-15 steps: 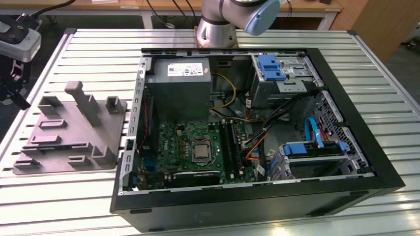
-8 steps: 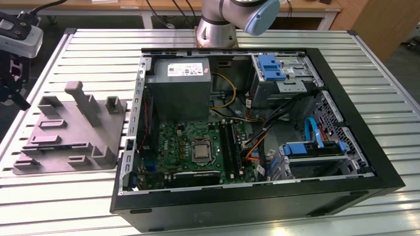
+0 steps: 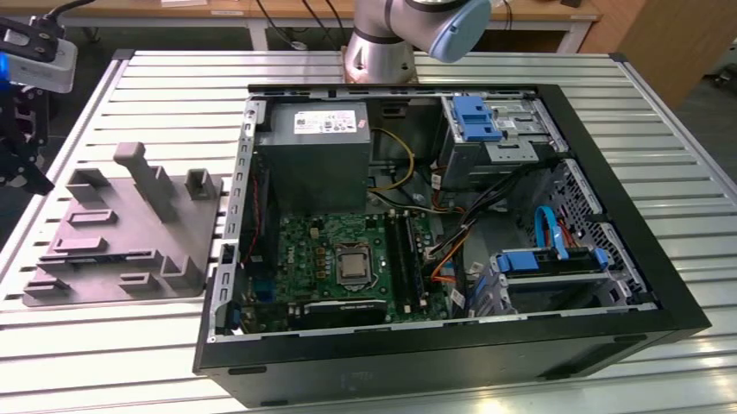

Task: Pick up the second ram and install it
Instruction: 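Pick up the second ram and move it above second insertion slot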

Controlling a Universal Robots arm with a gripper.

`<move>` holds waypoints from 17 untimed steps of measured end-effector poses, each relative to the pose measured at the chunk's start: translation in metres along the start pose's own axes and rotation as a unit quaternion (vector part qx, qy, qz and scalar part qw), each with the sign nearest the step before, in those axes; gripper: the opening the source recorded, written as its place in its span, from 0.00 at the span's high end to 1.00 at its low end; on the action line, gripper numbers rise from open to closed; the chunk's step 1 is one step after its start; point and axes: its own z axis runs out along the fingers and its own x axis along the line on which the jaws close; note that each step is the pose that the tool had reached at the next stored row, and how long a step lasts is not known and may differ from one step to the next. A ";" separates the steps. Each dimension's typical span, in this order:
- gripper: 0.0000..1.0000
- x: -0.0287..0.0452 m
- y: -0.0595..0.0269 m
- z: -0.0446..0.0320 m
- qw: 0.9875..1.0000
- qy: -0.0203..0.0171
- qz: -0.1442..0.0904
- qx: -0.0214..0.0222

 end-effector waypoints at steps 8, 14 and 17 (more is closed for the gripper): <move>0.90 0.0001 0.0000 0.0012 0.998 0.003 -0.062 -0.001; 0.90 0.0000 0.0000 0.0036 0.998 0.002 -0.066 0.002; 0.90 0.0002 0.0001 0.0065 0.998 0.002 -0.070 0.005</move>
